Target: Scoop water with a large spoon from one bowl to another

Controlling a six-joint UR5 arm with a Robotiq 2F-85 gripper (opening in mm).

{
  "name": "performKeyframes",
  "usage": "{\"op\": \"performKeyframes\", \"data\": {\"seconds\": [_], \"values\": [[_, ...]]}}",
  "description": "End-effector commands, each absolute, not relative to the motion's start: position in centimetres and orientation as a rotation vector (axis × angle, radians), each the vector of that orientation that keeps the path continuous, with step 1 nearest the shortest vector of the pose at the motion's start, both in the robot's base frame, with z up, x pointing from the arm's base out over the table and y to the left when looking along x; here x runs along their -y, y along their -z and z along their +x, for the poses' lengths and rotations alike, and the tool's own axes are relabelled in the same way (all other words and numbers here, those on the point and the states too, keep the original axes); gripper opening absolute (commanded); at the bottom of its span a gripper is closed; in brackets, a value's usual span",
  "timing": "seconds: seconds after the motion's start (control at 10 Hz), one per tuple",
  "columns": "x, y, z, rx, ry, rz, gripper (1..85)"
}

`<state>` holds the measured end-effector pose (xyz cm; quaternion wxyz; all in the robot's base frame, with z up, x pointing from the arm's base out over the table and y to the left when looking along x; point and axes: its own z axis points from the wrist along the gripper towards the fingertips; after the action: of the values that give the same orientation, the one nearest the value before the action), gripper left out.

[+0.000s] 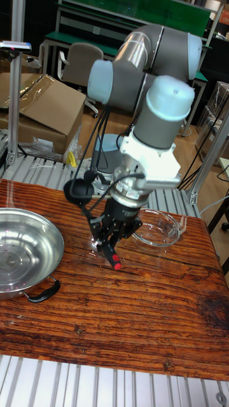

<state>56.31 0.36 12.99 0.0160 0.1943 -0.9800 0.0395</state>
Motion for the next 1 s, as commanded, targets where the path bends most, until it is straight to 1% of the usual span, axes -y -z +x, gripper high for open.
{"op": "performKeyframes", "data": {"seconds": [0.0, 0.4, 0.5, 0.6, 0.7, 0.8, 0.9], "values": [[1.0, -14.4, 55.7, 3.047, -0.196, 0.617, 1.0], [-1.9, -14.2, 56.1, 3.088, -0.033, 0.638, 1.0], [-2.4, -14.2, 57.0, 3.112, -0.013, 0.711, 1.0], [-2.3, -14.2, 57.6, 3.131, -0.027, 0.725, 1.0], [-2.2, -14.2, 57.6, 3.131, -0.036, 0.713, 1.0], [-2.7, -14.2, 57.2, 3.129, 0.002, 0.681, 1.0], [-2.4, -14.2, 56.8, 3.113, -0.008, 0.658, 1.0]]}}
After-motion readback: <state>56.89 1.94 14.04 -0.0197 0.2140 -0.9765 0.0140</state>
